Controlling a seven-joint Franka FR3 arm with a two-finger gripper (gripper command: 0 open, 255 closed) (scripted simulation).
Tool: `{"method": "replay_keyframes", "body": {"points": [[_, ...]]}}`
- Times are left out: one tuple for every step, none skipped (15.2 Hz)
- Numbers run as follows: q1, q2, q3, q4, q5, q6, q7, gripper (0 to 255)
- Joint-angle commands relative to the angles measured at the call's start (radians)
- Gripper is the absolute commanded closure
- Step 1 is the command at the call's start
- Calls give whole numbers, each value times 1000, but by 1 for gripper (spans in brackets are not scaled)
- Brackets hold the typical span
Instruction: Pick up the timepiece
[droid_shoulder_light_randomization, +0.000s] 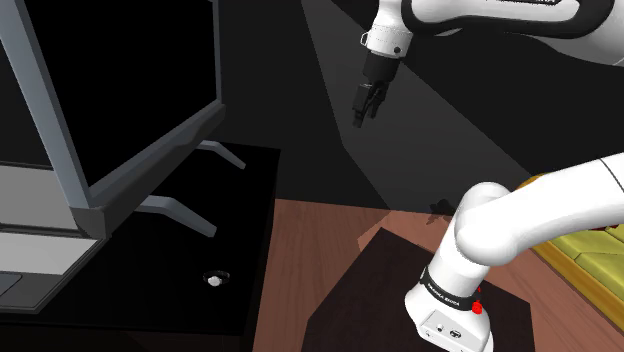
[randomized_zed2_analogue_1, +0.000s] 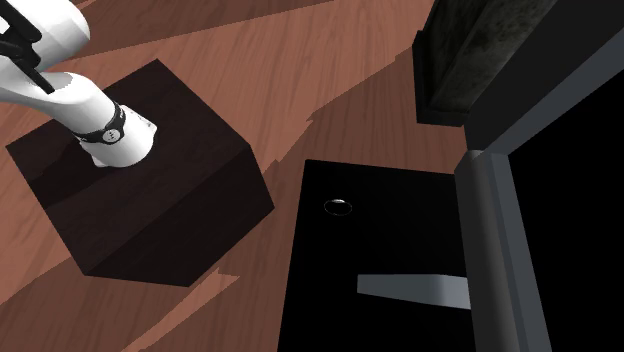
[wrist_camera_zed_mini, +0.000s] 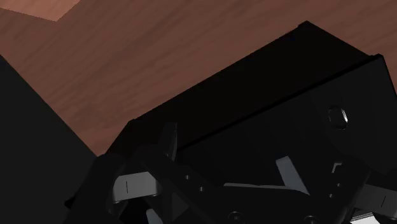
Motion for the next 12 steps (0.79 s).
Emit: {"method": "replay_keyframes", "body": {"points": [[0,0,0,0,0,0,0,0],[7,20,3,-12,5,29,-2,0],[14,40,6,-23,10,57,-5,0],[21,62,9,-33,16,86,-8,0],[28,85,12,-42,21,114,-11,0],[35,108,15,-50,26,142,-14,0],[42,133,19,-57,31,170,-17,0],[49,158,22,-62,36,198,-20,0],[56,184,26,-67,41,226,-23,0],[63,212,30,-70,45,253,-27,0],[70,239,34,-73,50,280,-30,0],[77,268,38,-74,55,307,-34,0]]}}
